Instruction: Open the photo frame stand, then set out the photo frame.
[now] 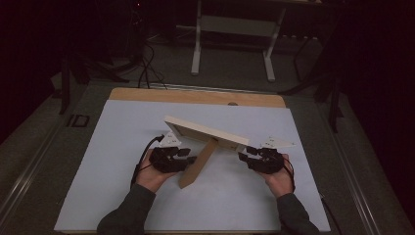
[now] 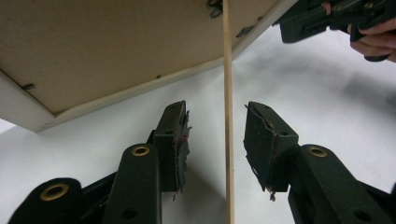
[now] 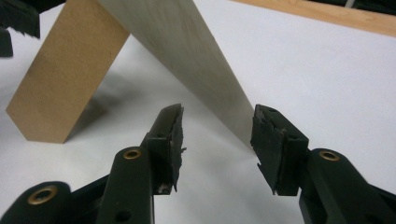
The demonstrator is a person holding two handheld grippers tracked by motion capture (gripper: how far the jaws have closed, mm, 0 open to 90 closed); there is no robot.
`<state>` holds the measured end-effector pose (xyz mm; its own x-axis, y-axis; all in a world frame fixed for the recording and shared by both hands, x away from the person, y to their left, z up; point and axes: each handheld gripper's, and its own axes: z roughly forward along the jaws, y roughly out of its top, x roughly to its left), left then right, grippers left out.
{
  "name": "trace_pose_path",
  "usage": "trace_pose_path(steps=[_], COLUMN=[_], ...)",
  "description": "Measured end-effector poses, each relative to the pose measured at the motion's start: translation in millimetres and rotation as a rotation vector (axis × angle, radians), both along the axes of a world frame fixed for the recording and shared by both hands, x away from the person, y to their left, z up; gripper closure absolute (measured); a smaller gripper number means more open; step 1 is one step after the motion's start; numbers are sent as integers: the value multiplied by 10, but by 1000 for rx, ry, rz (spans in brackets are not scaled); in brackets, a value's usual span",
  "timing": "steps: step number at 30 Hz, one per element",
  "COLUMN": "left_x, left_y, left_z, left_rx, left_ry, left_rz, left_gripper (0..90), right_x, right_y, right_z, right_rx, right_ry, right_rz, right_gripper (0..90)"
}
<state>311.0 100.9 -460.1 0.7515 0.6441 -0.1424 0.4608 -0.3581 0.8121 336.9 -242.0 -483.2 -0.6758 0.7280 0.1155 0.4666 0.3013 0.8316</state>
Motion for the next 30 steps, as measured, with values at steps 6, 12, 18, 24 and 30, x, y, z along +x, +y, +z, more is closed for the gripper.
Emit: trace_pose_path(steps=[6, 12, 18, 24, 30], left_x=[20, 47, 60, 63, 84], left_y=[44, 104, 137, 95, 75], left_z=[29, 41, 53, 77, 94], left_rx=[-19, -34, -31, -4, -1], left_ry=[-5, -6, -15, -38, -47], left_rz=[25, 57, 89, 97, 92], left_gripper=[595, 595, 591, 586, 587], right_x=[20, 28, 68, 132, 169], right_y=[-33, -69, -118, -156, -169], right_z=[-39, -76, -95, -133, -131], right_rx=[-15, -25, -25, -20, -8], right_ry=[25, 28, 41, 94, 99], right_rz=[2, -12, -45, -91, -100], right_gripper=[529, 544, 560, 629, 668])
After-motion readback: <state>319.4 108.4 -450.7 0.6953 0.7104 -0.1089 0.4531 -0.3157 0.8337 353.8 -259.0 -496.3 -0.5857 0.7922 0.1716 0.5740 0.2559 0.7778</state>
